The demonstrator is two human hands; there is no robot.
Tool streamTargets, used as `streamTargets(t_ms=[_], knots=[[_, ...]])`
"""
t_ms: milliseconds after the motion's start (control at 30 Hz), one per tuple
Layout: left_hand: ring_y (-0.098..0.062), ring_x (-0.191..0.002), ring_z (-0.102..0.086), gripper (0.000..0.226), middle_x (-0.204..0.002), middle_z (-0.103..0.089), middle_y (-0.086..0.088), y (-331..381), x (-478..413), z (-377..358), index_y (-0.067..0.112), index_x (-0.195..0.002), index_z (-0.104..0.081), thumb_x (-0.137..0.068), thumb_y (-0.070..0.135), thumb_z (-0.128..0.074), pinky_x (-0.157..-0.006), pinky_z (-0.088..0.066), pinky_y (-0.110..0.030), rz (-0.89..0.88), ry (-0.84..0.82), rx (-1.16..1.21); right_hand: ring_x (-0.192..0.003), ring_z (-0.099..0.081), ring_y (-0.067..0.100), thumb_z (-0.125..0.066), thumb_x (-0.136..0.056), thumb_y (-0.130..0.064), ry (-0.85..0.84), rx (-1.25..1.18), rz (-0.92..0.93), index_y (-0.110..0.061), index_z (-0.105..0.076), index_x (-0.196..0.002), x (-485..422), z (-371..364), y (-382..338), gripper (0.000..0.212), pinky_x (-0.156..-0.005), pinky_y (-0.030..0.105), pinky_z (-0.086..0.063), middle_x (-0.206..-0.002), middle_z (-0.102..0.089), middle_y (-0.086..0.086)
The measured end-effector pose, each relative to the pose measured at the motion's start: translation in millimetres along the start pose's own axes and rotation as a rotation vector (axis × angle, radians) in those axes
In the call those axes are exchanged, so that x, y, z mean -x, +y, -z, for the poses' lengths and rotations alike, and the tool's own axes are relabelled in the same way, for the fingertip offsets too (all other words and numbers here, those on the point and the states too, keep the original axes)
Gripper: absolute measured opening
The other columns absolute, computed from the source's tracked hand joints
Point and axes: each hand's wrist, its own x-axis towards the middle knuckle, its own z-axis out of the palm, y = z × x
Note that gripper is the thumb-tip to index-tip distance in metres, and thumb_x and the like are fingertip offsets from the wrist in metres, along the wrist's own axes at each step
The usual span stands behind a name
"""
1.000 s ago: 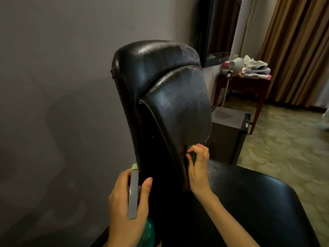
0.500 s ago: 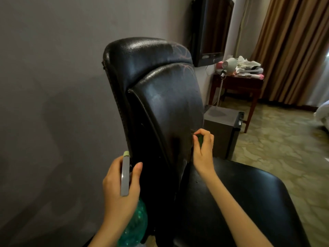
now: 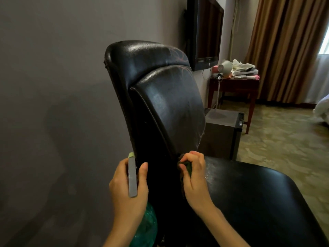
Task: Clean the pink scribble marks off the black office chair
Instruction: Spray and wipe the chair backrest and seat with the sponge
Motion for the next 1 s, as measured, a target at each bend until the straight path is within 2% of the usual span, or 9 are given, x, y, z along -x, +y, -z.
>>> streamTargets(t_ms=[67, 133, 233, 367, 467, 567, 733, 867, 1000], knots=[[-0.006, -0.068, -0.057, 0.013, -0.075, -0.061, 0.001, 1, -1, 1, 0.039, -0.085, -0.051, -0.086, 0.028, -0.058, -0.055, -0.044, -0.027, 0.015, 0.004, 0.029, -0.104, -0.044, 0.02, -0.041, -0.086, -0.033, 0.032, 0.022, -0.013, -0.034, -0.043, -0.099, -16, -4, 9, 0.013, -0.093, 0.043, -0.043, -0.104, -0.039, -0.002], [-0.01, -0.066, -0.057, 0.006, -0.075, -0.061, -0.001, 1, -2, 2, 0.039, -0.087, -0.052, -0.081, 0.039, -0.054, -0.055, -0.045, -0.031, 0.026, -0.008, 0.057, -0.102, -0.044, 0.021, -0.041, -0.087, -0.035, 0.047, 0.062, -0.059, -0.038, -0.044, -0.094, -35, -2, 15, 0.007, -0.093, 0.049, -0.041, -0.103, -0.04, -0.001], [-0.014, -0.064, -0.056, 0.015, -0.072, -0.059, -0.002, -1, 0, 2, 0.039, -0.09, -0.052, -0.077, 0.045, -0.05, -0.055, -0.046, -0.038, -0.001, -0.019, 0.051, -0.101, -0.044, 0.02, -0.041, -0.087, -0.041, 0.041, 0.033, -0.093, -0.044, -0.042, -0.091, -66, 14, -5, 0.005, -0.094, 0.046, -0.04, -0.103, -0.041, 0.0], [-0.014, -0.069, -0.057, 0.009, -0.074, -0.06, -0.002, 1, 2, 0, 0.031, -0.092, -0.055, -0.084, 0.036, -0.054, -0.055, -0.047, -0.034, -0.031, 0.026, 0.027, -0.102, -0.046, 0.023, -0.045, -0.091, -0.029, 0.084, -0.054, 0.209, -0.032, -0.046, -0.103, -105, 29, -73, 0.012, -0.091, 0.043, -0.041, -0.104, -0.044, -0.002], [-0.017, -0.068, -0.056, 0.006, -0.074, -0.06, -0.007, 1, 2, 0, 0.02, -0.095, -0.057, -0.089, 0.023, -0.058, -0.053, -0.043, -0.031, -0.014, 0.011, 0.021, -0.104, -0.045, 0.022, -0.047, -0.092, -0.026, -0.003, 0.022, 0.303, -0.021, -0.056, -0.107, -115, 14, -96, 0.019, -0.093, 0.037, -0.035, -0.108, -0.048, 0.007], [-0.014, -0.067, -0.057, 0.01, -0.076, -0.061, -0.004, 1, 3, 2, 0.018, -0.098, -0.057, -0.09, 0.023, -0.058, -0.055, -0.045, -0.035, -0.025, 0.007, -0.01, -0.106, -0.04, 0.023, -0.042, -0.09, -0.034, -0.087, 0.083, 0.246, -0.028, -0.049, -0.109, -90, -5, -78, 0.021, -0.09, 0.023, -0.029, -0.113, -0.044, 0.008], [-0.015, -0.07, -0.057, 0.014, -0.074, -0.059, -0.003, -1, 2, 0, 0.013, -0.098, -0.058, -0.09, 0.025, -0.057, -0.052, -0.042, -0.024, -0.04, 0.017, -0.011, -0.105, -0.038, 0.019, -0.042, -0.091, -0.031, 0.051, 0.08, 0.111, -0.03, -0.044, -0.105, -34, -9, -30, 0.014, -0.092, 0.009, -0.023, -0.111, -0.045, 0.007], [-0.014, -0.067, -0.055, 0.009, -0.074, -0.058, -0.003, -1, 2, -2, 0.016, -0.096, -0.056, -0.091, 0.023, -0.057, -0.052, -0.042, -0.022, -0.016, 0.026, -0.022, -0.109, -0.035, 0.011, -0.039, -0.089, -0.03, 0.042, 0.032, -0.029, -0.03, -0.042, -0.105, 23, -9, 7, 0.017, -0.095, 0.012, -0.027, -0.114, -0.036, 0.001], [-0.017, -0.066, -0.056, 0.007, -0.075, -0.058, -0.002, -1, 3, -3, 0.018, -0.096, -0.056, -0.091, 0.023, -0.057, -0.054, -0.043, -0.023, -0.008, 0.025, 0.003, -0.109, -0.034, 0.009, -0.035, -0.087, -0.032, 0.04, 0.047, -0.184, -0.029, -0.038, -0.105, 81, -17, 38, 0.019, -0.092, 0.019, -0.032, -0.116, -0.037, 0.007]])
